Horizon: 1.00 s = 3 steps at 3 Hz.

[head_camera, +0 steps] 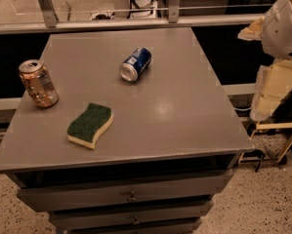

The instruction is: Place pepsi can upright

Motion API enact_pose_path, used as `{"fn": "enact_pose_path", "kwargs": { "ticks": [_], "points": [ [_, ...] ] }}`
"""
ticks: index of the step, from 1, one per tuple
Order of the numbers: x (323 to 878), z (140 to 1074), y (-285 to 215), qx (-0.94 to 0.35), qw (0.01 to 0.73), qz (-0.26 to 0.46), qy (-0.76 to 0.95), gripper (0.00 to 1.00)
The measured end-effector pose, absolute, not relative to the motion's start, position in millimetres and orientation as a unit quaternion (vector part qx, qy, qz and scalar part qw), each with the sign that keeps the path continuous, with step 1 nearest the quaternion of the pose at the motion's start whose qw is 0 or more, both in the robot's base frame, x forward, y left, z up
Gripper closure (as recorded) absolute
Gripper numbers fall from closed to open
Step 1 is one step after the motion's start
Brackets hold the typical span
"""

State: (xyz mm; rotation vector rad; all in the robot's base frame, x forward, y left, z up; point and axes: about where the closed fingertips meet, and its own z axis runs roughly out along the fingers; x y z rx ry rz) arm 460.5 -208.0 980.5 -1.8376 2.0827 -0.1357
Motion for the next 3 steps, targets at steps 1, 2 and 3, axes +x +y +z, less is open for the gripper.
{"fn": "enact_pose_path", "kwargs": {
  "ticks": [1,2,3],
  "points": [
    [505,982,-195,-0.72,0.196,-0.045,0.664,0.0],
    [551,993,-175,-0.79,0.202,-0.054,0.576,0.0],
    [562,1009,-169,-0.815,0.218,-0.074,0.531,0.0]
  ]
}}
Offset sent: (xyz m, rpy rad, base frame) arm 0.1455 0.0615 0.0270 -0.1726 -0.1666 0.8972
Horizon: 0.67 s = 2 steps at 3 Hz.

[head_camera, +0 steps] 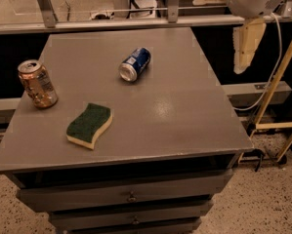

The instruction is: Place pepsi can upright

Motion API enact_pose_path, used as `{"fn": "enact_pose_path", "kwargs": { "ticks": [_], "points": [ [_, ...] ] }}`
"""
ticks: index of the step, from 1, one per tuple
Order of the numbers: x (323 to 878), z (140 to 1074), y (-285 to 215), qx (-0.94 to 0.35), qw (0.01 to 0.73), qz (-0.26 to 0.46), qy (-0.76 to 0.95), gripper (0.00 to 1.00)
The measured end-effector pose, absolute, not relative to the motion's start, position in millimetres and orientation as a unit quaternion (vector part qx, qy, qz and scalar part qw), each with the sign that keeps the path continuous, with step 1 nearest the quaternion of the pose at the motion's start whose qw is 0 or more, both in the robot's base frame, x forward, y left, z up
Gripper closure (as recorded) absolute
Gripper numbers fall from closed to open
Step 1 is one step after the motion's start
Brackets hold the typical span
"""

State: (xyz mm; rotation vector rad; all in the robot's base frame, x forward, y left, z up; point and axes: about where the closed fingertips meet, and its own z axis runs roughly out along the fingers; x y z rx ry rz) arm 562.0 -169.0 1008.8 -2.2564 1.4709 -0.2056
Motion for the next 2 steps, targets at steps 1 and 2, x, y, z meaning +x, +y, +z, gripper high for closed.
{"fn": "enact_pose_path", "kwargs": {
  "ticks": [1,2],
  "points": [
    [562,1009,-169,-0.815,0.218,-0.074,0.531,0.0],
    [561,1007,-156,-0.839,0.208,-0.072,0.497,0.0]
  ]
}}
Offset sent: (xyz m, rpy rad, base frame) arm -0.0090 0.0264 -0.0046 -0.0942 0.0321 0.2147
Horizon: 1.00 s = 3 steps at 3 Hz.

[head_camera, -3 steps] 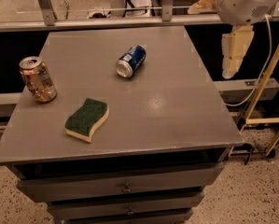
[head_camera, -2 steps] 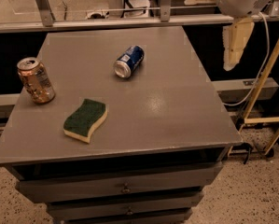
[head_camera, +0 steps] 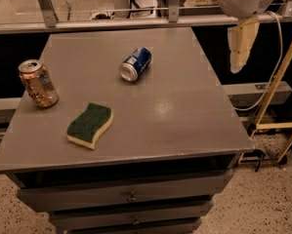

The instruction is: Place pepsi can upright

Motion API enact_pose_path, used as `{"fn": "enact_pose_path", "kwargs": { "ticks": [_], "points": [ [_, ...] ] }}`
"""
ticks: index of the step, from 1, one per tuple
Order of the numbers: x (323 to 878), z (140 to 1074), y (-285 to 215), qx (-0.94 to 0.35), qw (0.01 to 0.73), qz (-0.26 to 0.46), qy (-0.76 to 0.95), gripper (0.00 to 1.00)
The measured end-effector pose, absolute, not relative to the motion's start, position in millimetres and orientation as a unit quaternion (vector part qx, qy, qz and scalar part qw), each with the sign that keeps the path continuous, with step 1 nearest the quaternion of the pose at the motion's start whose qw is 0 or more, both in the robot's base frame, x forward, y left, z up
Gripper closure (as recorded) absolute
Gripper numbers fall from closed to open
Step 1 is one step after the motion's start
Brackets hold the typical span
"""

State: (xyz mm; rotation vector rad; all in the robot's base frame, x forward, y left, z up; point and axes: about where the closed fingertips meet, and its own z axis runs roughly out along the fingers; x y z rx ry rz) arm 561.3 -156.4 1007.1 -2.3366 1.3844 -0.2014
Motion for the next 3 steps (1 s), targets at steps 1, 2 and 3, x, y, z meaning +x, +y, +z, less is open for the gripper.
{"fn": "enact_pose_path", "kwargs": {
  "ticks": [1,2,3],
  "points": [
    [575,993,-120,-0.892,0.192,-0.052,0.407,0.0],
    [592,981,-80,-0.936,0.185,-0.048,0.294,0.0],
    [605,969,-41,-0.963,0.183,-0.047,0.194,0.0]
  ]
}}
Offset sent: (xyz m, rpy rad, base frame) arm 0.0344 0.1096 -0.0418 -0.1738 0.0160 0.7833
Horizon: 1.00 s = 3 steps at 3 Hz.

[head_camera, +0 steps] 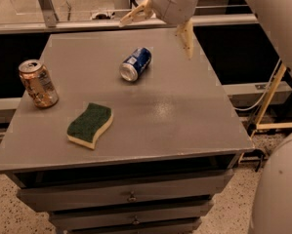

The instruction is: Place pepsi can upright

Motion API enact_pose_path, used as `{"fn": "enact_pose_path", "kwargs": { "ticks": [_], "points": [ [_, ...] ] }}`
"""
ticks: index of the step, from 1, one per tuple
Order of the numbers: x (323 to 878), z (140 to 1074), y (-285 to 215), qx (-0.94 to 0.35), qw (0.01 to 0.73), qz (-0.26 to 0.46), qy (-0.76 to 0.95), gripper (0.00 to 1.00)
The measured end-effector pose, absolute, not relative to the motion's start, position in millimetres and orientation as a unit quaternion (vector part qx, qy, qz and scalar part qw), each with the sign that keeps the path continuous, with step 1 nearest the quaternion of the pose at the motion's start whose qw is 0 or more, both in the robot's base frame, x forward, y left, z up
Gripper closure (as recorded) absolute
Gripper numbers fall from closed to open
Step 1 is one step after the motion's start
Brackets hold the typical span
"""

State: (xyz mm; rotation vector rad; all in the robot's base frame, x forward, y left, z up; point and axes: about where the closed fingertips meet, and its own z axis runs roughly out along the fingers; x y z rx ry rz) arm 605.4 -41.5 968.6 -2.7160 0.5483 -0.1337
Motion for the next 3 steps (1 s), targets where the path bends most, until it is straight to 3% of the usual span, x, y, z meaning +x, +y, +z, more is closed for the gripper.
{"fn": "enact_pose_path", "kwargs": {
  "ticks": [3],
  "points": [
    [644,941,34,-0.965,0.144,-0.115,0.185,0.0]
  ]
}}
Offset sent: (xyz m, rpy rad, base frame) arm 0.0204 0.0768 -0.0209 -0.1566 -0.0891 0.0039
